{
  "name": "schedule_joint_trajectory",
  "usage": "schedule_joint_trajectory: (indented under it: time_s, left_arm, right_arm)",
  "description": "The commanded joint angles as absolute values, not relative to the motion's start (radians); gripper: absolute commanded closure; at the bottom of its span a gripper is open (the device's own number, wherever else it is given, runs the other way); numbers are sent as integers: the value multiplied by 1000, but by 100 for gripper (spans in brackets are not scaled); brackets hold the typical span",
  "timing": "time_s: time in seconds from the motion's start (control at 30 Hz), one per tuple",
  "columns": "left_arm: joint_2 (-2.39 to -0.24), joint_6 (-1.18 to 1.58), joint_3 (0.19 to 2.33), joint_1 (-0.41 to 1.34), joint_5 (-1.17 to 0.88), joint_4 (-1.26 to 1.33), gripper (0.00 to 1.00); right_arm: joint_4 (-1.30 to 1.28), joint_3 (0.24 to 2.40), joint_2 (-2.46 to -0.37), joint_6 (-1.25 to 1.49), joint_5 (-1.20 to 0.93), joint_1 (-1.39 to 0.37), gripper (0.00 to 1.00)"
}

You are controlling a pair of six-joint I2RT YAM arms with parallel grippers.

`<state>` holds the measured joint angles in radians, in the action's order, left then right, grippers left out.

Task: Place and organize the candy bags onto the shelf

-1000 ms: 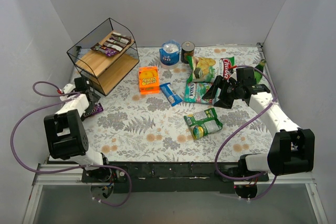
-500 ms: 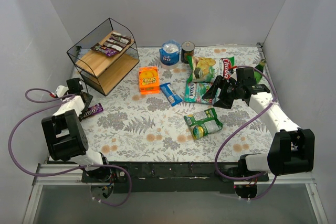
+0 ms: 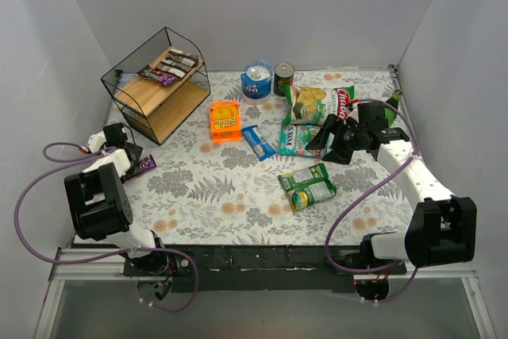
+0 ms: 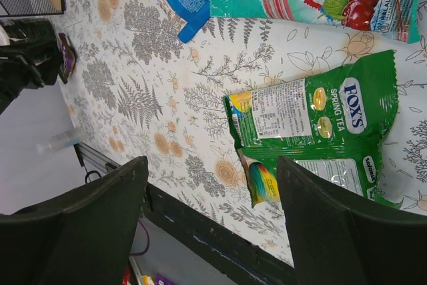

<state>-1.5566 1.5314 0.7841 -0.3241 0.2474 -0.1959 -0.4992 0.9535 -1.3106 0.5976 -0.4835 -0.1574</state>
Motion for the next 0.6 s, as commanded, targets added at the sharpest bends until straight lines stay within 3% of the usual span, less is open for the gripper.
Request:
schedule_joint_trajectory:
  time_s: [0.0, 0.27, 0.57]
  left_arm:
    - [-1520, 1634, 707, -318, 143, -241, 54]
    - [-1382, 1732, 602, -180, 135, -299, 57]
    - [-1300, 1816, 508, 182, 146, -368, 56]
  right_arm:
    - [-502, 983, -1282, 581, -511, -152, 16]
    - [-462, 933, -1264, 598, -525, -153, 16]
    - [-422, 876, -1240, 609, -535, -153, 16]
